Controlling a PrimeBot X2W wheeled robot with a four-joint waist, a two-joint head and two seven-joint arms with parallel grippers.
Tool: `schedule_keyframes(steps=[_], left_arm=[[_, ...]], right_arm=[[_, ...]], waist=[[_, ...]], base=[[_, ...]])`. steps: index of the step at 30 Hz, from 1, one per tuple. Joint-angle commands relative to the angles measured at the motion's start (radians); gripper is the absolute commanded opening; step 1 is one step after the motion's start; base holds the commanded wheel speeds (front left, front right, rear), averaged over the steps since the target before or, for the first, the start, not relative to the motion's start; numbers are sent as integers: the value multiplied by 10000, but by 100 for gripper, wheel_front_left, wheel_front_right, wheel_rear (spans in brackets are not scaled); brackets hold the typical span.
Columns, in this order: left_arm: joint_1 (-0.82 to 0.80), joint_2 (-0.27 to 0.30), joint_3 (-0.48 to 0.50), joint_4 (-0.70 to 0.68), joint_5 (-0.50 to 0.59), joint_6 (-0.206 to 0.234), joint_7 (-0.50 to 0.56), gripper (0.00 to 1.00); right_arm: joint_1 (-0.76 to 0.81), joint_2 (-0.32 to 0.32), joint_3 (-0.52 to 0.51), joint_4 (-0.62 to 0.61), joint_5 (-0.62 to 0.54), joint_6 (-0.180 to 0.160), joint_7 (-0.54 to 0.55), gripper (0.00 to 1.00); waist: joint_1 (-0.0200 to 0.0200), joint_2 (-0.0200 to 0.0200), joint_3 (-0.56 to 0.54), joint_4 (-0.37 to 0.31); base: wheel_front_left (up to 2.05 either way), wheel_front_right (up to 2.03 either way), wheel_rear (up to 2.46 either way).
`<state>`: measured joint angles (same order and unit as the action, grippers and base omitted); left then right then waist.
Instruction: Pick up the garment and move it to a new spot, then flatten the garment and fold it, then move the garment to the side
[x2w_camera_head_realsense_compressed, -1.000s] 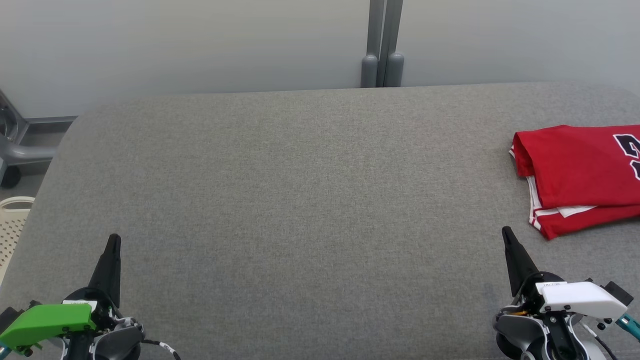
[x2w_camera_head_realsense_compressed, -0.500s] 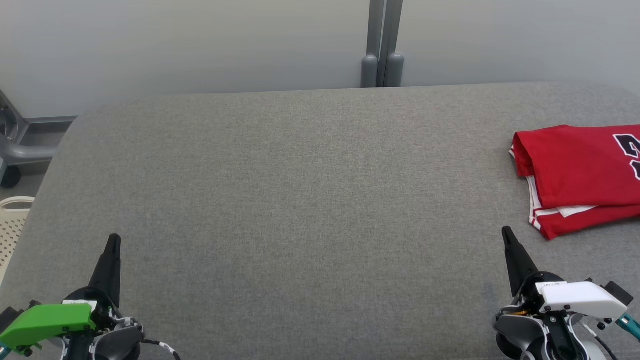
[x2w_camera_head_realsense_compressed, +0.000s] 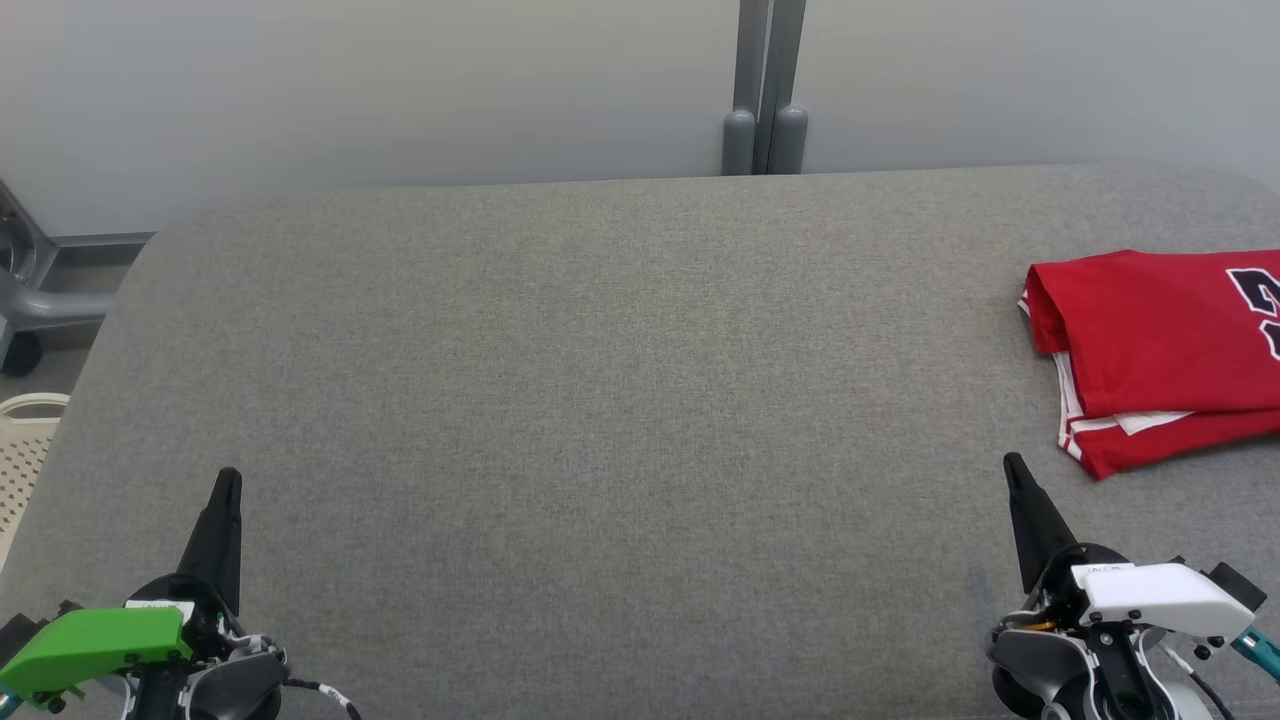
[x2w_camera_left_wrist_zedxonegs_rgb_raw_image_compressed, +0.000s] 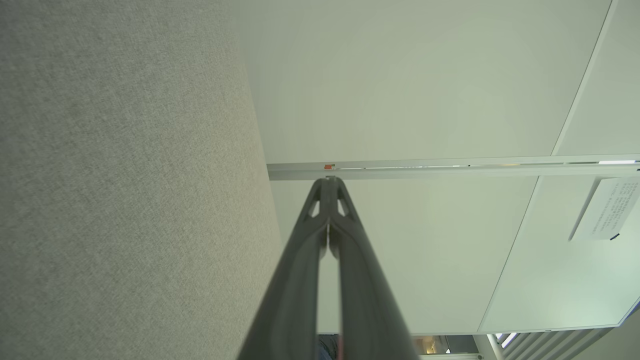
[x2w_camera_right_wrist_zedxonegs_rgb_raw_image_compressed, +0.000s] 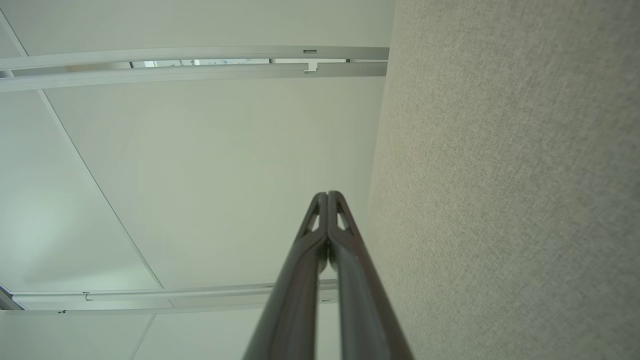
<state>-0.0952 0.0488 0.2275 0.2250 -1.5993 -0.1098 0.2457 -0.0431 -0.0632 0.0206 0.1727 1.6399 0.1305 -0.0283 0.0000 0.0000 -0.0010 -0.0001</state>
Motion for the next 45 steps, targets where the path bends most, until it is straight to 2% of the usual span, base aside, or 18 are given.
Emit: schedule_keyframes(steps=[1, 45], left_arm=[[-164, 24, 31, -31, -20, -50, 17, 0], [-163, 24, 29, -30, -22, -50, 14, 0]], right_arm=[[-39, -53, 10, -44, 38, 4, -41, 0], [-39, -96, 73, -50, 103, 4, -92, 0]], waist=[[0, 0, 0, 0], [0, 0, 0, 0]], base=[[0, 0, 0], [0, 0, 0]])
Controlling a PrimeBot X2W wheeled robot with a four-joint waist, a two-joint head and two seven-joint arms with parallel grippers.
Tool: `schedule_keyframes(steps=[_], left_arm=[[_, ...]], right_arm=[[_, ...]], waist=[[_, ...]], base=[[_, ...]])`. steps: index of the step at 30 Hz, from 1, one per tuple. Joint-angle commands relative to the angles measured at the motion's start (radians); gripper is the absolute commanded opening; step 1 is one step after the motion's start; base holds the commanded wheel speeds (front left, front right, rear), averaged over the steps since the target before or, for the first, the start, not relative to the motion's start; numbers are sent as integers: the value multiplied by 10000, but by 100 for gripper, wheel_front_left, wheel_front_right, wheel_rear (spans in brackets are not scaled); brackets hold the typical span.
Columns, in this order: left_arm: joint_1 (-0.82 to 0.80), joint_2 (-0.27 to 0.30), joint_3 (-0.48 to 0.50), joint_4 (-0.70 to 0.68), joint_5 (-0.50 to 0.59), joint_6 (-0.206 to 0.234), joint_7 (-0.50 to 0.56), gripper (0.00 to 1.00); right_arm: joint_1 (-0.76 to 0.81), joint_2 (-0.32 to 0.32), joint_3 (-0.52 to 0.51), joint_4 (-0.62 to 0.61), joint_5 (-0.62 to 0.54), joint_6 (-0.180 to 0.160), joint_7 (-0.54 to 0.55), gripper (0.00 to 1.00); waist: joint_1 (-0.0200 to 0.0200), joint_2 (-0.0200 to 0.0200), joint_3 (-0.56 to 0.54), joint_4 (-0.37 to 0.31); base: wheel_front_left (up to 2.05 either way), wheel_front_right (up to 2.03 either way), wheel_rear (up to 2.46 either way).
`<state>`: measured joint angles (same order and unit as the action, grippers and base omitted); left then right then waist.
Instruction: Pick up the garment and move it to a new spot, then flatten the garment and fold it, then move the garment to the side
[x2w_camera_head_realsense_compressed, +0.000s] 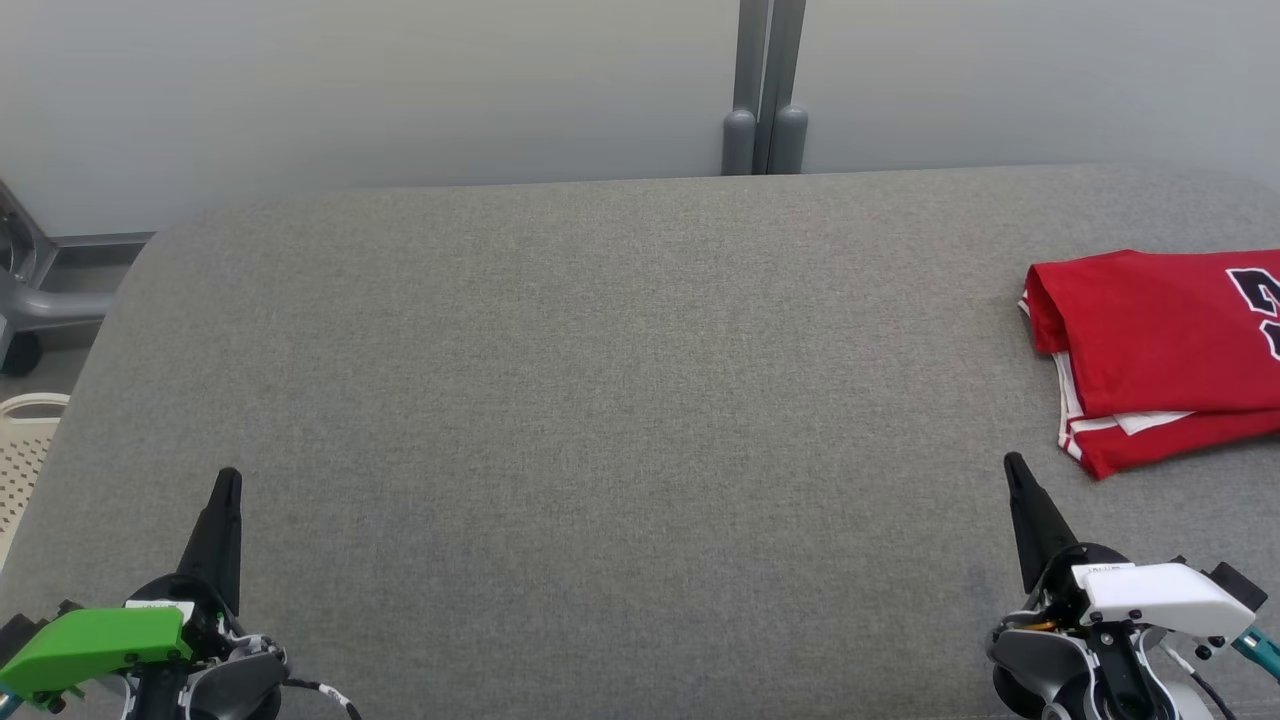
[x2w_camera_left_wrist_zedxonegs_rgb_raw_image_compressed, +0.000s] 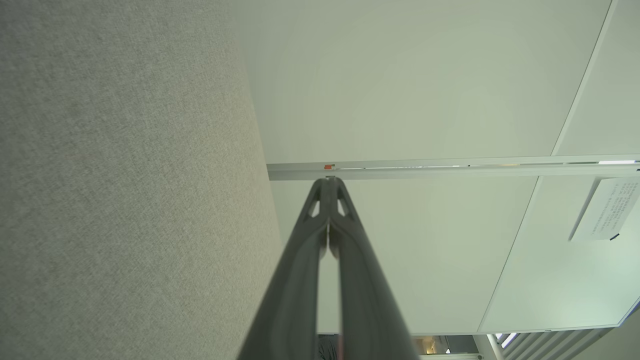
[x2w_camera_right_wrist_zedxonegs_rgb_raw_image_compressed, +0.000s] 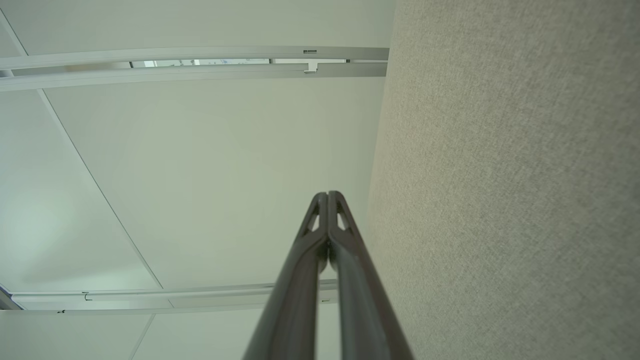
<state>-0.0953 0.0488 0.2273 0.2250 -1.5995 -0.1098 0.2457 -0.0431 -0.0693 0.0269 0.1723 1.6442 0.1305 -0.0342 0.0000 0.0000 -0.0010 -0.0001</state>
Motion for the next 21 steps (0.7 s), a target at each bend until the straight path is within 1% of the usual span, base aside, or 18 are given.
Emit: schedule_keyframes(steps=[1, 21], left_arm=[[-163, 24, 31, -36, -19, -50, 14, 0], [-162, 24, 30, -32, -20, -48, 13, 0]], right_arm=[[-38, -37, 11, -47, 61, 4, -35, 0], [-38, -64, 43, -50, 90, 4, -64, 0]], waist=[[0, 0, 0, 0], [0, 0, 0, 0]], base=[[0, 0, 0], [0, 0, 0]])
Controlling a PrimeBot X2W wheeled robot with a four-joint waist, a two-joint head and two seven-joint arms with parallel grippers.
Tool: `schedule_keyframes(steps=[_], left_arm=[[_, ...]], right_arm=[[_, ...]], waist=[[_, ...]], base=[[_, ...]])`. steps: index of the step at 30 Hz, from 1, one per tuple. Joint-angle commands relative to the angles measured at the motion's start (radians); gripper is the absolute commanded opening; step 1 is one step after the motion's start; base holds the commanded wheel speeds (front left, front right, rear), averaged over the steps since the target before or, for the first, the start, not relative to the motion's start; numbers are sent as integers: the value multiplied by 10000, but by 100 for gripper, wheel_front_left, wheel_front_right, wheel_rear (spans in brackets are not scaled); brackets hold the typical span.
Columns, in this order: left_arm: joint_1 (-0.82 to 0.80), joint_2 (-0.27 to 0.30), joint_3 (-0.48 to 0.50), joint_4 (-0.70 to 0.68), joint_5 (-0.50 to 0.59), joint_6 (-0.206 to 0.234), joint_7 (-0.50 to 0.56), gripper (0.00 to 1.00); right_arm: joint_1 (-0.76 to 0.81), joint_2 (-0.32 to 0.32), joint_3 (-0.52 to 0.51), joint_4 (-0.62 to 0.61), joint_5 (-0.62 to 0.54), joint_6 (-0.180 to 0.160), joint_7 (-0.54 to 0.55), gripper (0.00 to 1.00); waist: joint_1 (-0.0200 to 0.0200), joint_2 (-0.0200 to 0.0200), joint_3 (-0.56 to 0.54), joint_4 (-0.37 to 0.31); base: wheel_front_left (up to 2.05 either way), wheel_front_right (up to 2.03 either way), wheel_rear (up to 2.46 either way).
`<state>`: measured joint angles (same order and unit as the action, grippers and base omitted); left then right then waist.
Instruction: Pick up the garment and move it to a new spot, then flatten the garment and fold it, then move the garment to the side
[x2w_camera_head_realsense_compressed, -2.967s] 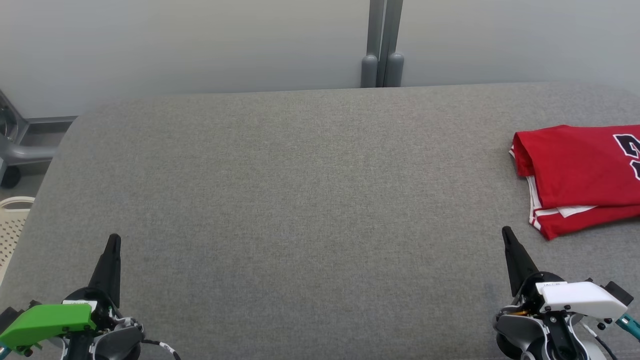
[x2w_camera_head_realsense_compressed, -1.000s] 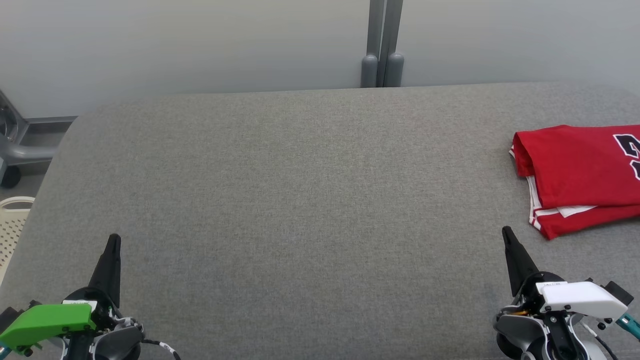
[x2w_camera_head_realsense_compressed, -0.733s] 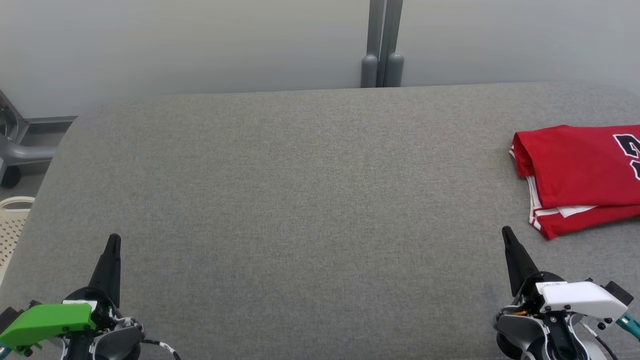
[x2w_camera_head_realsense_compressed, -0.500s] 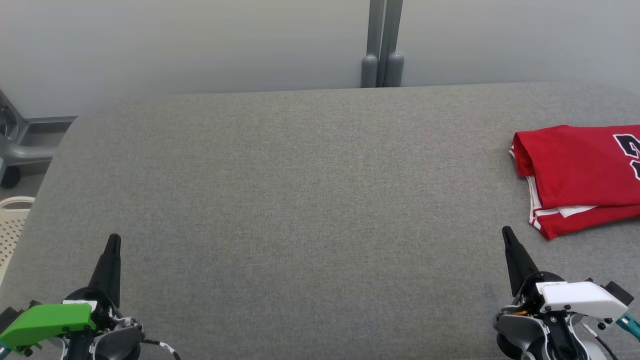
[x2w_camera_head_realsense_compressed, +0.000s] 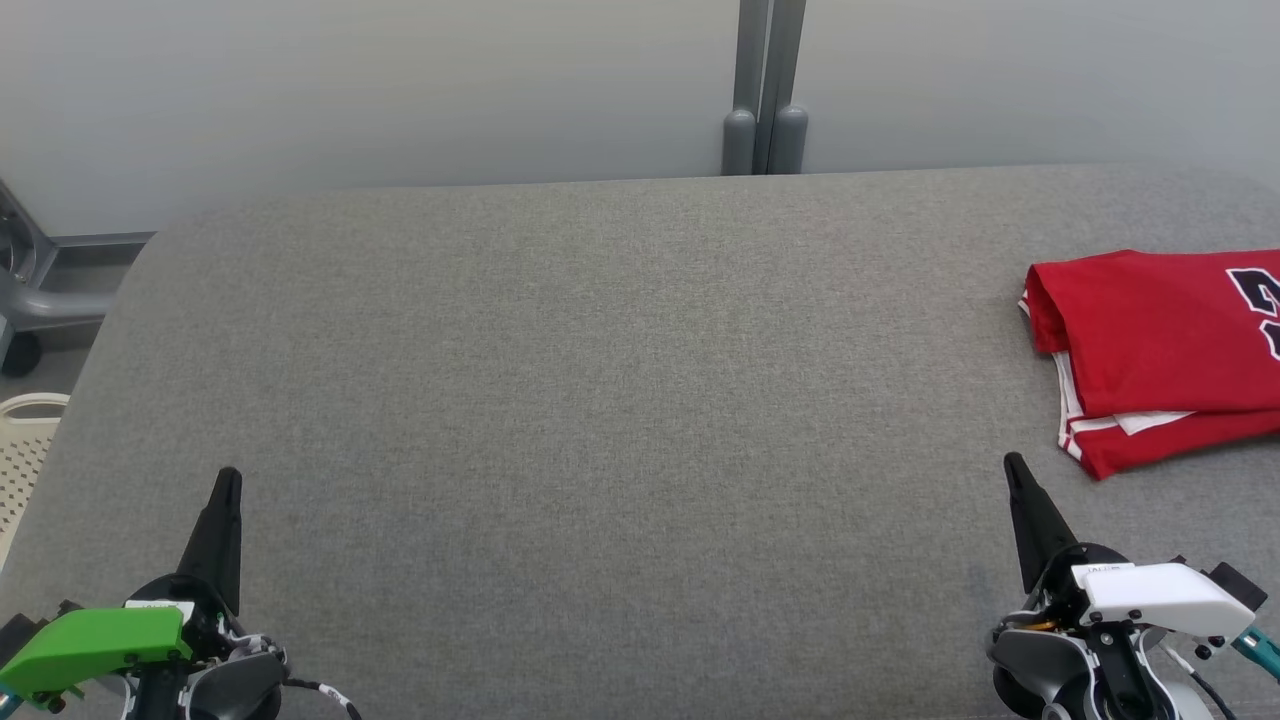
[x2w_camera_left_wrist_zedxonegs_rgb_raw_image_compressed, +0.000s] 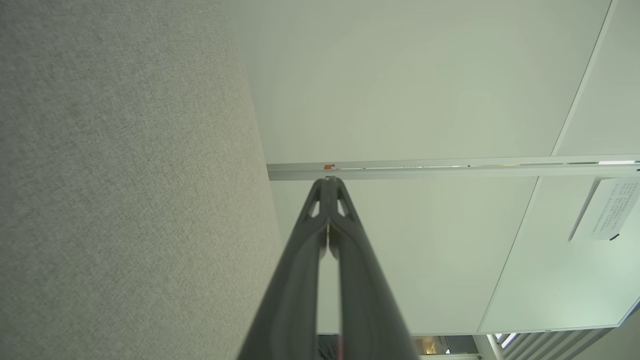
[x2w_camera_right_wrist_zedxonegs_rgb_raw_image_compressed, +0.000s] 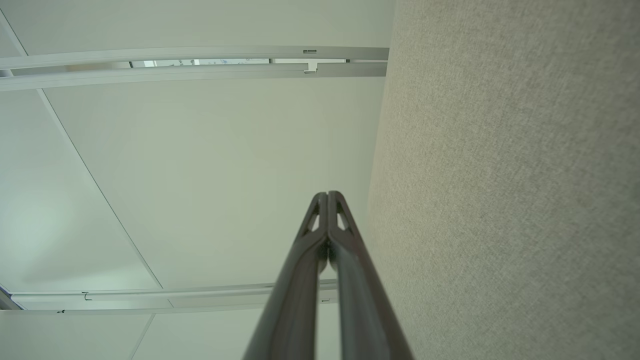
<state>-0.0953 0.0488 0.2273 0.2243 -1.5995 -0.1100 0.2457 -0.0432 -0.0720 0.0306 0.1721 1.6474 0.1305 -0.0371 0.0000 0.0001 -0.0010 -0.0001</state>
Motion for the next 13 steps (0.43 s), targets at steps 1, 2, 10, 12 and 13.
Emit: schedule_keyframes(steps=[1, 2, 10, 12, 13], left_arm=[[-161, 24, 30, -29, -20, -46, 13, 0], [-161, 24, 30, -23, -20, -48, 13, 0], [-161, 24, 30, -23, -20, -48, 13, 0], [-161, 24, 30, -26, -20, -48, 13, 0], [-161, 24, 30, -29, -20, -48, 13, 0]], right_arm=[[-37, -38, 10, -48, 60, 4, -38, 0], [-37, -40, 11, -48, 61, 4, -40, 0], [-37, -48, 22, -49, 58, 4, -51, 0], [-37, -50, 26, -49, 64, 4, -55, 0], [-37, -52, 28, -50, 66, 4, -57, 0]], waist=[[0, -1, 0, 0], [0, -1, 0, 0], [0, -1, 0, 0], [0, -1, 0, 0], [0, -1, 0, 0]], base=[[0, 0, 0], [0, 0, 0], [0, 0, 0], [0, 0, 0], [0, 0, 0]])
